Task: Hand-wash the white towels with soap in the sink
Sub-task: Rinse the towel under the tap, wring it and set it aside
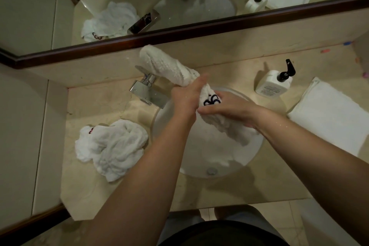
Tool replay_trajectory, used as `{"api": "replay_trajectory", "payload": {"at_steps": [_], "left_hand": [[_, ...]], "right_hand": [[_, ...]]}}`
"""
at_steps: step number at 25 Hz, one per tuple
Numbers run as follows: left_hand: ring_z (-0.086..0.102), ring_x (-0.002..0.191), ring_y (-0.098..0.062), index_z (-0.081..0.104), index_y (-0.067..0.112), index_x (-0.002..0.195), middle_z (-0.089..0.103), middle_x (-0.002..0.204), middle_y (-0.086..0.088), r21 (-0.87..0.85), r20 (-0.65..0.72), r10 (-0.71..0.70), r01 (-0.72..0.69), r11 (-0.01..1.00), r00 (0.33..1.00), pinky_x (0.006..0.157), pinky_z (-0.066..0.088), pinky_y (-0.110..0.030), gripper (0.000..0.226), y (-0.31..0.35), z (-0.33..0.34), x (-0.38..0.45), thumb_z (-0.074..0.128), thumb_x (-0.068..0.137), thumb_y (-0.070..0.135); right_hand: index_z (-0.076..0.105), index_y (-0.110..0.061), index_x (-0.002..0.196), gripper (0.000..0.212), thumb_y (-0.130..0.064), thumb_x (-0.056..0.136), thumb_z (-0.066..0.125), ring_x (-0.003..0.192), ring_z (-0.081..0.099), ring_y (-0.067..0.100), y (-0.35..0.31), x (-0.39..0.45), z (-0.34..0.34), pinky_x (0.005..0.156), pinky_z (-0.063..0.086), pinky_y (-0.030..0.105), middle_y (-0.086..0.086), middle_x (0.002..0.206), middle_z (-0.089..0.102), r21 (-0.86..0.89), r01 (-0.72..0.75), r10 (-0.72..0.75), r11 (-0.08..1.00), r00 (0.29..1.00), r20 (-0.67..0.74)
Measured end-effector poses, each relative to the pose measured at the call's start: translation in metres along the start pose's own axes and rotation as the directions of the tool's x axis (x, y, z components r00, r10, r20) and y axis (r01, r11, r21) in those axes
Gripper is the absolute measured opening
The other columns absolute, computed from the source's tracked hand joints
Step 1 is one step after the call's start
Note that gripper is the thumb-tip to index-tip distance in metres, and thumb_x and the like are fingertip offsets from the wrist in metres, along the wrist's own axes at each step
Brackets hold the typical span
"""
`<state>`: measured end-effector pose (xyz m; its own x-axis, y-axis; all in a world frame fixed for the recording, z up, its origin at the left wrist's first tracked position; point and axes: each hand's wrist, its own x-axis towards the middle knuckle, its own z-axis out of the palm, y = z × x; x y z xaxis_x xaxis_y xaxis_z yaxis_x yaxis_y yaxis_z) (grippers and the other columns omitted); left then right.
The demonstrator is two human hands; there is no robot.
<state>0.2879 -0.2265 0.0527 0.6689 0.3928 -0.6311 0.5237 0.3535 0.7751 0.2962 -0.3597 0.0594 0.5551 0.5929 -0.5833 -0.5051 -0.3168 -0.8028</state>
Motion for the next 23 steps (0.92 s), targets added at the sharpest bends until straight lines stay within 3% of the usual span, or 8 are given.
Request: {"api": "replay_trajectory", "payload": {"at_steps": [3, 6, 9, 12, 14, 17, 19, 23], "left_hand": [[0.070, 0.100, -0.024, 0.062, 0.001, 0.108, 0.071, 0.103, -0.010, -0.003, 0.262, -0.073, 0.076, 0.997, 0.962, 0.095, 0.056, -0.041, 0.047, 0.011, -0.012, 0.007, 0.078, 0.081, 0.036], [0.059, 0.112, -0.033, 0.058, -0.003, 0.114, 0.062, 0.113, -0.020, -0.141, 0.504, -0.044, 0.132, 0.981, 0.863, 0.105, 0.046, -0.042, 0.039, 0.008, -0.032, 0.016, 0.057, 0.089, 0.026], [0.060, 0.115, -0.034, 0.062, -0.002, 0.117, 0.064, 0.115, -0.019, -0.234, 0.463, 0.054, 0.063, 0.970, 0.885, 0.102, 0.050, -0.042, 0.036, -0.003, -0.036, 0.018, 0.063, 0.092, 0.024], [0.067, 0.087, -0.026, 0.072, 0.011, 0.084, 0.068, 0.084, -0.008, -0.284, 0.415, 0.087, 0.038, 0.958, 0.906, 0.085, 0.055, -0.042, 0.014, -0.004, -0.028, 0.014, 0.068, 0.084, 0.024], [0.062, 0.073, -0.022, 0.068, 0.014, 0.069, 0.061, 0.071, -0.004, -0.340, 0.388, 0.076, 0.066, 0.938, 0.918, 0.076, 0.052, -0.039, 0.011, -0.002, -0.024, 0.015, 0.067, 0.077, 0.021], [0.062, 0.068, -0.019, 0.066, 0.011, 0.068, 0.062, 0.070, -0.005, -0.386, 0.341, 0.049, 0.092, 0.918, 0.939, 0.070, 0.053, -0.034, 0.015, 0.001, -0.017, 0.013, 0.062, 0.082, 0.013], [0.064, 0.067, -0.019, 0.069, 0.007, 0.072, 0.066, 0.073, -0.007, -0.361, 0.302, -0.001, 0.115, 0.925, 0.953, 0.066, 0.056, -0.030, 0.021, 0.003, -0.012, 0.013, 0.058, 0.089, 0.010], [0.064, 0.062, -0.019, 0.063, 0.004, 0.084, 0.063, 0.070, -0.008, -0.239, 0.242, -0.161, 0.219, 0.946, 0.957, 0.061, 0.056, -0.029, 0.010, 0.006, -0.002, 0.020, 0.061, 0.088, 0.012]], "right_hand": [[0.066, -0.017, 0.110, 0.029, -0.014, 0.083, 0.075, 0.082, 0.072, 0.014, 0.004, -0.003, 0.001, 0.068, 0.055, 0.021, 0.000, 0.091, 0.076, 0.068, 0.016, -0.008, 0.998, 0.993, -0.118], [0.066, -0.013, 0.093, 0.006, -0.010, 0.087, 0.066, 0.062, 0.066, 0.013, -0.002, -0.008, -0.011, 0.055, 0.053, 0.021, 0.002, 0.072, 0.072, 0.128, -0.036, 0.053, 0.991, 0.990, -0.132], [0.064, -0.004, 0.096, 0.011, -0.011, 0.088, 0.060, 0.063, 0.066, 0.023, -0.008, -0.007, -0.020, 0.051, 0.053, 0.026, 0.016, 0.079, 0.070, 0.187, -0.087, 0.104, 0.979, 0.991, -0.081], [0.066, -0.004, 0.102, 0.025, -0.020, 0.083, 0.058, 0.074, 0.069, 0.034, -0.003, -0.002, -0.015, 0.061, 0.055, 0.033, 0.023, 0.088, 0.071, 0.111, -0.070, 0.075, 0.991, 0.997, -0.037], [0.065, -0.006, 0.107, 0.035, -0.025, 0.079, 0.059, 0.073, 0.069, 0.034, -0.003, 0.001, -0.009, 0.064, 0.056, 0.036, 0.022, 0.090, 0.070, 0.107, -0.024, 0.029, 0.994, 0.998, -0.048], [0.069, -0.015, 0.104, 0.034, -0.041, 0.084, 0.072, 0.069, 0.067, 0.019, -0.008, -0.001, -0.004, 0.063, 0.055, 0.032, 0.005, 0.082, 0.071, 0.083, 0.031, -0.019, 0.996, 0.989, -0.145], [0.071, -0.016, 0.095, 0.032, -0.046, 0.087, 0.068, 0.063, 0.062, 0.008, -0.008, -0.005, 0.002, 0.060, 0.050, 0.022, -0.005, 0.072, 0.068, -0.076, 0.085, -0.100, 0.994, 0.967, -0.233], [0.062, 0.007, 0.076, 0.061, -0.055, 0.077, 0.068, 0.055, 0.051, 0.010, 0.006, -0.001, 0.015, 0.054, 0.039, 0.023, 0.006, 0.062, 0.058, -0.193, 0.211, -0.276, 0.958, 0.856, -0.438]]}}
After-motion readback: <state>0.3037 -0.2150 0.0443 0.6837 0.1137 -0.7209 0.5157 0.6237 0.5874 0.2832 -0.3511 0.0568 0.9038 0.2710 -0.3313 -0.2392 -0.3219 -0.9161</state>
